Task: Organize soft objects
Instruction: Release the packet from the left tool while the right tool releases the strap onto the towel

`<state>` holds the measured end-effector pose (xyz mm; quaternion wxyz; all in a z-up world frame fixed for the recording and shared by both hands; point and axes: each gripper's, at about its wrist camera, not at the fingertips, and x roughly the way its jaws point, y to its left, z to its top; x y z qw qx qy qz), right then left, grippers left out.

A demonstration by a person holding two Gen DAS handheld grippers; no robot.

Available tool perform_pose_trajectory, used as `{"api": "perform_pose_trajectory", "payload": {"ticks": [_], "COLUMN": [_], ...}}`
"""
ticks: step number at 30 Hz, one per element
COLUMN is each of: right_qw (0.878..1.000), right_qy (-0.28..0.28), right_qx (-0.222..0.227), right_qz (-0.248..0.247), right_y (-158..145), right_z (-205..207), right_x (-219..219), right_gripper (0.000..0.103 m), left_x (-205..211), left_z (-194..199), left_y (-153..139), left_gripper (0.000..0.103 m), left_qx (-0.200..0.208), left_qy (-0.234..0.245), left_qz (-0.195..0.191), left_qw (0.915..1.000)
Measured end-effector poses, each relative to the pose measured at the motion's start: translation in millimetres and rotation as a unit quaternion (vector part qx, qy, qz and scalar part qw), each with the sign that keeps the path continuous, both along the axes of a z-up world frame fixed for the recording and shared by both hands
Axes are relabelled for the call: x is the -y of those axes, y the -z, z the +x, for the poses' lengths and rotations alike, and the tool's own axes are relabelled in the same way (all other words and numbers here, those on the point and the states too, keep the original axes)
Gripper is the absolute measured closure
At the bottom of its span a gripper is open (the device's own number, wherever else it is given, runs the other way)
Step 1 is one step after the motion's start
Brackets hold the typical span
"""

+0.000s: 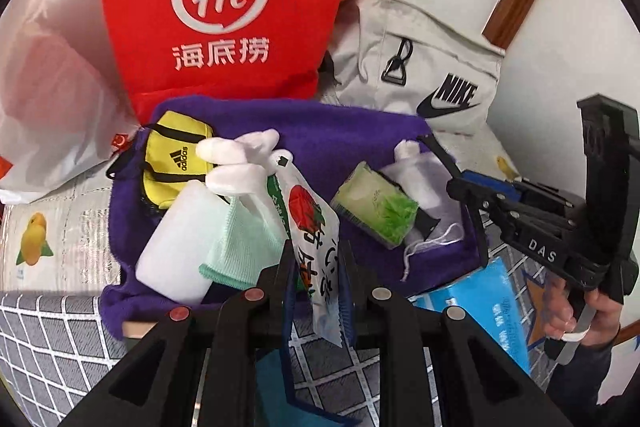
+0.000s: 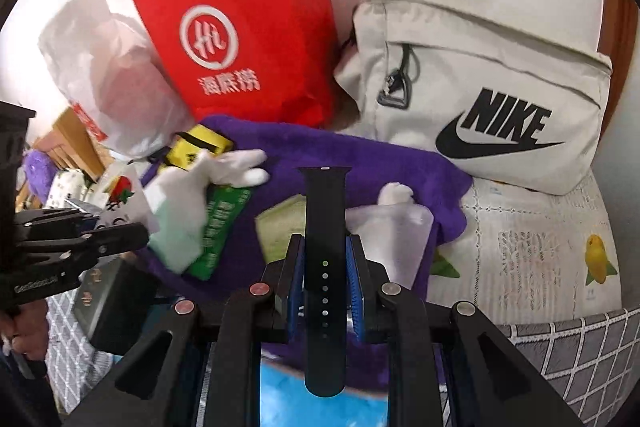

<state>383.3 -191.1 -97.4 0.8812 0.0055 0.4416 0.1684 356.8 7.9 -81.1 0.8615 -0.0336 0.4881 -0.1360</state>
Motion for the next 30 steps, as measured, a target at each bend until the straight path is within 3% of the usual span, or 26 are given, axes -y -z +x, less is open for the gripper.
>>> {"api": "perform_pose_trajectory", "payload": {"ticks": [11,28,30], "right_qw": [0.999,0.999,0.999], "right_qy": [0.016,0.015,0.016], "right_qx": [-0.004,-0.045,-0.047], "right_qz": [-0.046,-0.024,-0.015], "right_y": [20.7,39.1,38.5], "right_z": [25.3,34.1,35.7], "right_x": [1.8,9.2,11.6], "right_gripper": [0.082,0.080,0.073], "left_x": [1.2,25.4,28.9], "left_z": [25.8,56.4,57.9], "left_y": [15.1,48.3,52.0], "left_gripper": [0.085,0.085,0.085], "left_qx": [-0.016,-0.062,-0.063], "left_qy": [-0.006,0.014,0.013], "left_qz": [0.002,0.016,0.021], "left_qw": [0.9998,0.9979,0.9977]}}
